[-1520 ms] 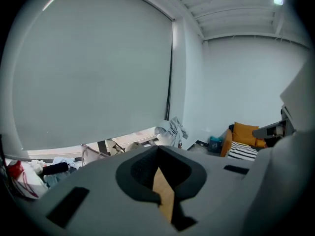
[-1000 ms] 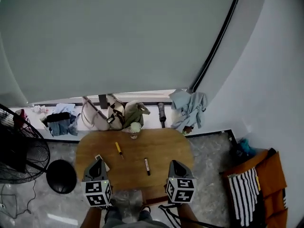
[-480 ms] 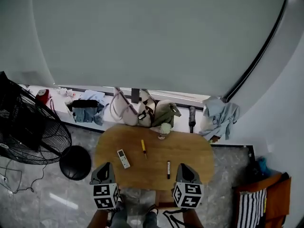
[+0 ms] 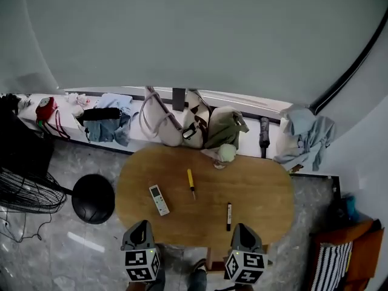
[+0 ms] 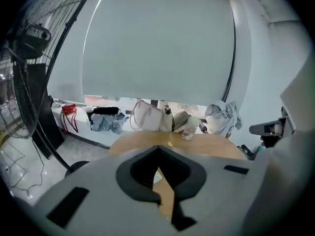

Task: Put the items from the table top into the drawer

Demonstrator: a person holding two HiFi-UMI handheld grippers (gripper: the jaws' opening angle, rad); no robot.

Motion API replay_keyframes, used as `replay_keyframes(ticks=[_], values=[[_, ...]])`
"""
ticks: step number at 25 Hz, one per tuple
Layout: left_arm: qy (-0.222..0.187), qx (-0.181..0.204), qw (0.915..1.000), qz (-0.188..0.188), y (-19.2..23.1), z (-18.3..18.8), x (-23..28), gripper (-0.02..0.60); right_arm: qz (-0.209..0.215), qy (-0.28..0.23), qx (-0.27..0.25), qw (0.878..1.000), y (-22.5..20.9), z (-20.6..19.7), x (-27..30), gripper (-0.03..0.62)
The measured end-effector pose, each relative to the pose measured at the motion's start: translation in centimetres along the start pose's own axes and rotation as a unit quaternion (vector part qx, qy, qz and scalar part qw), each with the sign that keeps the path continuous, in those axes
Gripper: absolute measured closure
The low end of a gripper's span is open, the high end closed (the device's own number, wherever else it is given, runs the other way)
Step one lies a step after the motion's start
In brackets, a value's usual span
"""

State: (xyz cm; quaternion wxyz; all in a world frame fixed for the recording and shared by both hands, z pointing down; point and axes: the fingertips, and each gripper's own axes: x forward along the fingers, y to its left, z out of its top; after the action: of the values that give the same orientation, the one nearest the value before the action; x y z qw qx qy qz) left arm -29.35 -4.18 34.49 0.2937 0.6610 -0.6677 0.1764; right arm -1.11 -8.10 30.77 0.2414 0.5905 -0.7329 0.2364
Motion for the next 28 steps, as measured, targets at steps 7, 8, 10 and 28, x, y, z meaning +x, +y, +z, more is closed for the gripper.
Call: replay_keyframes(ticks=[7,8,10,28], values=[[0.026,-0.018,0.9995,0.007,0.9,-6.9,6.7,0.589,-0.010,0.020,0.036,0.999,-0.7,-6.8,5.2,0.589],[0.028,-0.020,0.9994,0.010,1.1,-7.7,7.3,0.589,-0.011,0.024,0.039,0.999,-0.7,-7.6,5.8,0.589],[0.033,-0.026,0.9990,0.013,1.4,-9.2,8.5,0.589,-0.013,0.030,0.046,0.998,-0.7,-9.0,6.7,0.589],[0.076,-0.071,0.9941,0.032,2.8,-12.9,14.8,0.457,-0.018,0.088,0.050,0.995,-2.0,-13.5,10.2,0.589]])
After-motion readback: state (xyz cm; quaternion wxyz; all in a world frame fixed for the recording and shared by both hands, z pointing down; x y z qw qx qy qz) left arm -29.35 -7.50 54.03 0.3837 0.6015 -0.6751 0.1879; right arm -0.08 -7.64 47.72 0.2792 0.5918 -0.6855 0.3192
